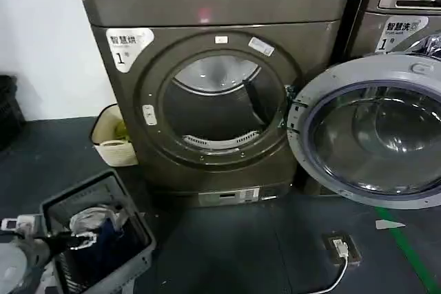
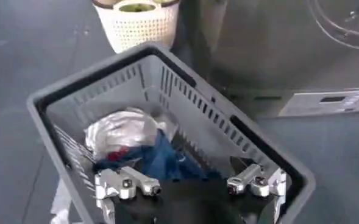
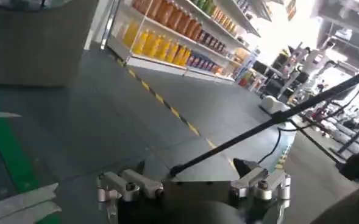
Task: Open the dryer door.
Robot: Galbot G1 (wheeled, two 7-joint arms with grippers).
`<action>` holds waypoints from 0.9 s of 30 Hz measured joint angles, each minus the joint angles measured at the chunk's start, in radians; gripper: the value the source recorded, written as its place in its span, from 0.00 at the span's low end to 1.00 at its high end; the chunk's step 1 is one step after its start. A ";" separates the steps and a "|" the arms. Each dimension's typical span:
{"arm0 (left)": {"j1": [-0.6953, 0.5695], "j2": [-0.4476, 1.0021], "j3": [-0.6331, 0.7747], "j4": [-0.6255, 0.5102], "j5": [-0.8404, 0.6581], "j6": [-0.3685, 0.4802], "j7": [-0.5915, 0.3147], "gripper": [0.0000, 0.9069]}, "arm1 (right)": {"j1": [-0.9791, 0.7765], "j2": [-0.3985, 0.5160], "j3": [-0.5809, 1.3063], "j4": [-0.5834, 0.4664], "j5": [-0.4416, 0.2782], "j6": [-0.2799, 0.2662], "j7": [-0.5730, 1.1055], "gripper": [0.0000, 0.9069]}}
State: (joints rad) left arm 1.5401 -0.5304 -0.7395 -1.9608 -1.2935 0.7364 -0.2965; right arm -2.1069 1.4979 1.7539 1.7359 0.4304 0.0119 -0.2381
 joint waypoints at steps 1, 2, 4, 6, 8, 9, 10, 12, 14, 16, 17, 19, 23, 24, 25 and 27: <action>-0.004 0.003 0.006 0.000 -0.020 0.000 -0.007 1.00 | 0.000 0.000 0.000 0.000 0.000 0.000 0.000 1.00; -0.008 0.005 0.012 0.000 -0.032 0.000 -0.009 1.00 | 0.000 0.000 0.000 0.000 0.000 0.000 0.000 1.00; -0.011 0.008 0.017 -0.001 -0.044 0.000 -0.012 1.00 | 0.000 0.000 0.000 0.000 0.000 0.002 -0.001 1.00; -0.010 0.009 0.021 0.000 -0.048 0.000 -0.014 1.00 | 0.002 0.000 0.002 -0.001 -0.002 0.006 -0.004 1.00; -0.009 0.009 0.024 -0.001 -0.047 0.000 -0.014 1.00 | 0.003 0.000 0.004 -0.001 -0.008 0.007 -0.006 1.00; -0.009 0.009 0.025 -0.001 -0.046 0.000 -0.014 1.00 | 0.005 0.000 0.005 -0.001 -0.002 0.010 -0.006 1.00; -0.008 0.009 0.026 -0.002 -0.046 0.000 -0.014 1.00 | 0.006 0.000 0.004 0.000 0.002 0.012 -0.007 1.00; -0.007 0.009 0.026 -0.005 -0.045 0.000 -0.013 1.00 | 0.006 0.000 0.004 0.002 0.003 0.012 -0.008 1.00; -0.006 0.010 0.027 -0.006 -0.044 0.000 -0.011 1.00 | 0.005 0.000 0.003 0.003 0.001 0.008 -0.010 1.00; -0.006 0.011 0.027 -0.006 -0.042 0.000 -0.011 1.00 | 0.005 0.001 0.002 0.002 0.000 0.007 -0.010 1.00; -0.006 0.011 0.027 -0.006 -0.041 0.000 -0.011 1.00 | 0.005 0.001 0.002 0.001 0.000 0.007 -0.010 1.00; -0.005 0.010 0.027 -0.006 -0.038 0.000 -0.011 1.00 | 0.004 0.002 0.002 0.000 -0.001 0.007 -0.010 1.00; 0.000 0.005 0.027 -0.008 -0.033 0.000 -0.012 1.00 | 0.004 0.003 0.001 -0.002 -0.002 0.006 -0.010 1.00; 0.001 0.005 0.027 -0.008 -0.031 0.000 -0.013 1.00 | 0.004 0.003 0.001 -0.003 -0.002 0.006 -0.010 1.00; 0.003 0.005 0.027 -0.008 -0.029 0.000 -0.013 1.00 | 0.004 0.003 0.001 -0.003 -0.002 0.006 -0.010 1.00; 0.005 0.005 0.027 -0.007 -0.027 0.000 -0.013 1.00 | 0.004 0.004 0.001 -0.003 -0.002 0.007 -0.011 1.00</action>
State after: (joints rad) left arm 1.5447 -0.5254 -0.7127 -1.9680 -1.3203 0.7364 -0.3091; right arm -2.1029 1.5016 1.7544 1.7327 0.4282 0.0190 -0.2489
